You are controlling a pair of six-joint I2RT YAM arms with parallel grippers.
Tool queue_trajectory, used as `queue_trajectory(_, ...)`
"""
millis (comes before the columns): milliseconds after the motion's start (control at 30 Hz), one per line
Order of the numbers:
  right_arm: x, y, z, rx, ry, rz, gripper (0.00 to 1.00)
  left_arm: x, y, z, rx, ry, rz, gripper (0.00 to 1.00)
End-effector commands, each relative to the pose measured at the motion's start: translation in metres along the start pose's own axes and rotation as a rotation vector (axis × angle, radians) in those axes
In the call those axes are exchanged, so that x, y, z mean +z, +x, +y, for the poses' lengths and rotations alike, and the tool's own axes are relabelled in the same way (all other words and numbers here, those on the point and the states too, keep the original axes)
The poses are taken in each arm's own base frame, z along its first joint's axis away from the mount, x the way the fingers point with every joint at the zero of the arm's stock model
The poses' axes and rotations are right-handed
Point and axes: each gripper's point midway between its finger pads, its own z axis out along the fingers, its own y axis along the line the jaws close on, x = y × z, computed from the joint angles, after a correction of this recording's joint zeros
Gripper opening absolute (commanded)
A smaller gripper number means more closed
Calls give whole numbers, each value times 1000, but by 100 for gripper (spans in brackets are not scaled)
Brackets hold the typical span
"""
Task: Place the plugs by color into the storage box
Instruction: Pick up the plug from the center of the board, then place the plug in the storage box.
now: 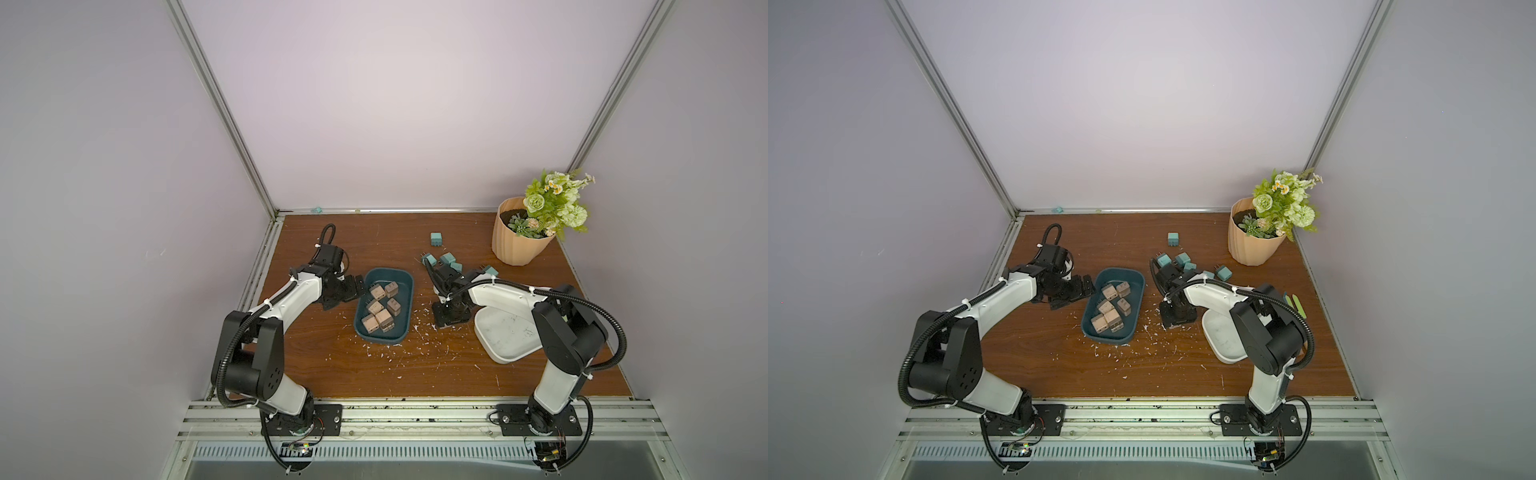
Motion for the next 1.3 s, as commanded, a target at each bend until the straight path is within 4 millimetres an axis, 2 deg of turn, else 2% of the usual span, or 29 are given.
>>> queue_trajectory(0,-14,-12,8,-33,-10,-25,48,-2,-5,1,-3,-10,-9,99)
queue_trajectory(200,-50,-35,29,-61,-46,-89,43,-2,-7,1,-8,-18,-18,99)
queue_trajectory(367,-76,-53,66,-126,-88,-136,43,-6,-11,1,-16,-21,-36,99)
queue_trajectory(600,-78,-63,130,-262,-119,-147,44,-9,-4,7,-35,-34,-46,99)
queue_trajectory(767,-70,-52,164,-371,-125,-121,44,-16,-3,15,-21,-78,-53,99)
queue_trajectory(867,-64,-40,173,-415,-128,-99,44,-21,-2,20,-31,-97,-66,99)
queue_trajectory(1067,-55,-20,173,-459,-123,-69,44,-20,3,22,-41,-93,-56,99)
queue_trajectory(1267,-41,-14,171,-471,-113,-50,44,-19,4,19,-36,-77,-49,99)
